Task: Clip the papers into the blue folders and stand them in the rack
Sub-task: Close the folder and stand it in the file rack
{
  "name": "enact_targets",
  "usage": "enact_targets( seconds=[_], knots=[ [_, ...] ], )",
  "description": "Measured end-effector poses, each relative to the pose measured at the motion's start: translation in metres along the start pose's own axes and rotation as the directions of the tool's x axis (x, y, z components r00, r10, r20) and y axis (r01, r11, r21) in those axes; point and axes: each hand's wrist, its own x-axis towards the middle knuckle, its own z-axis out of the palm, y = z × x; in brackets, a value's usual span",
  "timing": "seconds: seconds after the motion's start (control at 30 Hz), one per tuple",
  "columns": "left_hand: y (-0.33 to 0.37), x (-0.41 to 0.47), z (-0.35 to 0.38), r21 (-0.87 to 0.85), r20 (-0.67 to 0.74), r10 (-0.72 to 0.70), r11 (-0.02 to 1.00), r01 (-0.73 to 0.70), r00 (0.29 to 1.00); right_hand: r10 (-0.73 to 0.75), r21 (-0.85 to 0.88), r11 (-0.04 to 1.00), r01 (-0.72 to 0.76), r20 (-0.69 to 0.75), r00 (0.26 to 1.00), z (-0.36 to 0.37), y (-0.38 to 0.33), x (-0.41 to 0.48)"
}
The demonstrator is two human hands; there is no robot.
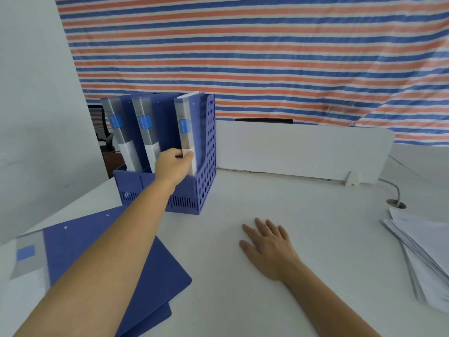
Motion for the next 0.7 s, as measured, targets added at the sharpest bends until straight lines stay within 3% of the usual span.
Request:
enact_targets(
  seconds=[0.1, 0.2, 0.3, 0.43, 0.53, 0.7],
  knots=[
    [-0.012, -0.024, -0.023, 0.105, 0.018, 0.055, 0.993, -0.057, 0.998, -0.003, 0.006, 1.0, 0.003, -0.011, 1.0, -0.001, -0.001, -0.002],
    [-0.047, -0.049, -0.056, 0.369, 0.092, 0.052, 0.926, -0.083, 0.994, 0.021, 0.033, 0.999, -0.02, -0.037, 0.999, -0.001, -0.005, -0.006],
    [-0.086, -0.069, -0.088, 0.59, 0.129, -0.073, 0.807, -0.017, 0.989, 0.043, 0.063, 0.997, -0.034, -0.141, 0.989, 0.001, -0.015, -0.012],
    [-0.119, -0.087, -0.119, 0.835, -0.009, -0.177, 0.54, 0.105, 0.984, -0.116, 0.172, 0.972, 0.159, -0.234, 0.965, 0.002, -0.036, -0.028],
    [-0.122, -0.101, -0.125, 0.865, -0.047, -0.382, 0.447, 0.229, 0.923, -0.281, 0.189, 0.928, 0.321, -0.21, 0.936, 0.006, -0.058, -0.041],
    [-0.1, -0.122, -0.09, 0.842, 0.036, -0.521, 0.475, 0.255, 0.853, -0.372, 0.138, 0.913, 0.384, -0.106, 0.922, 0.01, -0.076, -0.056]
  ],
)
